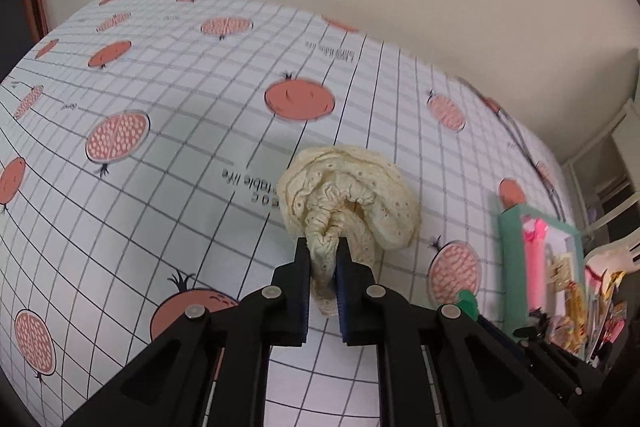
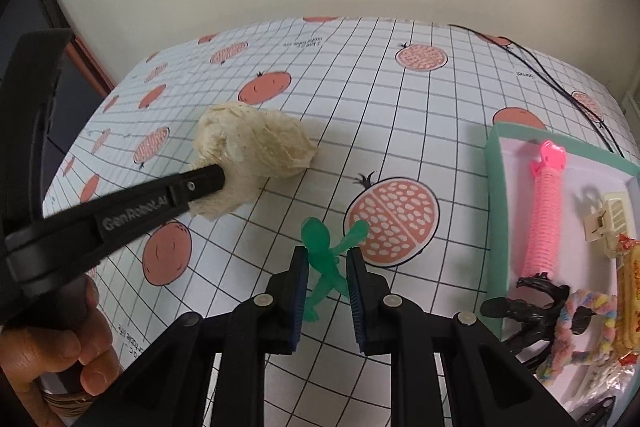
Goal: Organize objects
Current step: 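Grasp the cream lace scrunchie with the left gripper while the right grasps the green figure, then lift and carry the scrunchie and green figure over the tray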
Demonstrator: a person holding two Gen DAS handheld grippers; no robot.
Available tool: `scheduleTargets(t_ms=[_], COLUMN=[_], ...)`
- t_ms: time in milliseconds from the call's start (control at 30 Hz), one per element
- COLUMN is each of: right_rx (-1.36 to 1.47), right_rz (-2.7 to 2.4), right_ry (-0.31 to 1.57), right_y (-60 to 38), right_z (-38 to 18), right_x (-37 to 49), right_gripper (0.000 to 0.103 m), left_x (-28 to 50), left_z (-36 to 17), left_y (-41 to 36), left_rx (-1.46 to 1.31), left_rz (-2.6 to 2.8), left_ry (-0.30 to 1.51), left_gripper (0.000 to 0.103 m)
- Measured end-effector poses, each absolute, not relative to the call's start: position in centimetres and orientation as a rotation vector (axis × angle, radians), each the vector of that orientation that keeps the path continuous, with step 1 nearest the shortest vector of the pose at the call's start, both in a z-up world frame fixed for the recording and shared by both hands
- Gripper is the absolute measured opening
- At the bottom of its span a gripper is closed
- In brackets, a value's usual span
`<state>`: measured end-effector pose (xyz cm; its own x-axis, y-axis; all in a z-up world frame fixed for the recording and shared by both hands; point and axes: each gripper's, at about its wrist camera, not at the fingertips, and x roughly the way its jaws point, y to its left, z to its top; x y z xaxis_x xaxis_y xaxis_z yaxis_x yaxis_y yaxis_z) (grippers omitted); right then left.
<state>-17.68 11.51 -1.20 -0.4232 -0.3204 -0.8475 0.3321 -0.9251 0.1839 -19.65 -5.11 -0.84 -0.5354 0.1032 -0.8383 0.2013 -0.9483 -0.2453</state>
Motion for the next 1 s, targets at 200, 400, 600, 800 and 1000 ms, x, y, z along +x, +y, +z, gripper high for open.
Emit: scheduleTargets(t_ms=[200,400,600,800,1000], right_rx=[1.357,1.315,1.267,1.234,1.233], right_rz=[-2.403,-2.441,-2.488,-2.529,-2.564], right_ry=[-0.023,-0.047,-0.081,-0.141,-0.22], right_y=[12.6,13.9,15.5,17.9,20.8], right_z=[0.1,1.2,2.5,3.8,4.4], right_x=[-17.7,-17.6,-17.3,-17.2,-17.5], right_gripper=[0.021,0.021,0.021,0.021,0.021], left_x=[-19.2,-18.1,-17.6,-16.7,-16.2], left_z=[1.9,4.9,6.2,7.2,8.0], left_y=[-4.7,-4.0,-2.9,-1.4,0.5], left_rx=[1.324,1.146,1.08,1.053,1.046], left_rz=[-2.749,-2.845,-2.904,-2.957,-3.012], left_ry=[0.456,0.463,0.491,0.481,0.474], left_gripper=[0.011,0.011,0.011,0.011,0.011])
